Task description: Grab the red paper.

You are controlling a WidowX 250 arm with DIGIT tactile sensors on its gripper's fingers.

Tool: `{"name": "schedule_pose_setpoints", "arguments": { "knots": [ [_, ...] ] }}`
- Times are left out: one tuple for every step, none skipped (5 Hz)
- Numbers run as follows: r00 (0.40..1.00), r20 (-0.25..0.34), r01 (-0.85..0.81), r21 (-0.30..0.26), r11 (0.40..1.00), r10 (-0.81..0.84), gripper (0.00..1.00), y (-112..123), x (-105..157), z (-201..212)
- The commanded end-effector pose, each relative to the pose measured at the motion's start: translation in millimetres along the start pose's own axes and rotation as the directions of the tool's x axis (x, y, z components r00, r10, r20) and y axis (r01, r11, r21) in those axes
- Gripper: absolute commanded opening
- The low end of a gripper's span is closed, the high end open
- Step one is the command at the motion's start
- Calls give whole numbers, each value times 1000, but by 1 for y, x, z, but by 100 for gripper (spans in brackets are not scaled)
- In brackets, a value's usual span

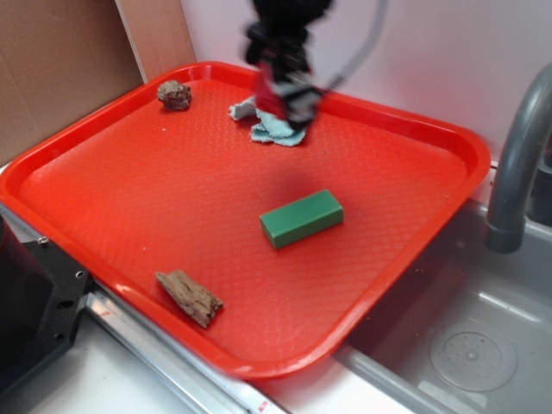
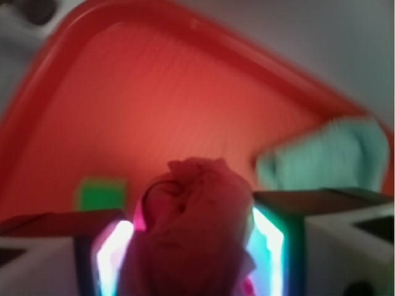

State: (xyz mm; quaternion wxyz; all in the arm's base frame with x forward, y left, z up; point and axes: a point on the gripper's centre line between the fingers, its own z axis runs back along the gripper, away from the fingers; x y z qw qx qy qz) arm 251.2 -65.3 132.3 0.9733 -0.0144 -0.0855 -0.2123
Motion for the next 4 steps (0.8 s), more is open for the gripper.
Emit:
{"name": "schedule_pose_setpoints", "arguments": {
  "knots": [
    [959,-69,-274,27,961,275,0,3,-36,115],
    [947,-85,-310,6,951,309,0,16,-30,117],
    [936,-125,-324,51,945,328,0,17,-30,112],
    [936,-113,-328,62,943,333,0,14,-27,111]
  ]
}}
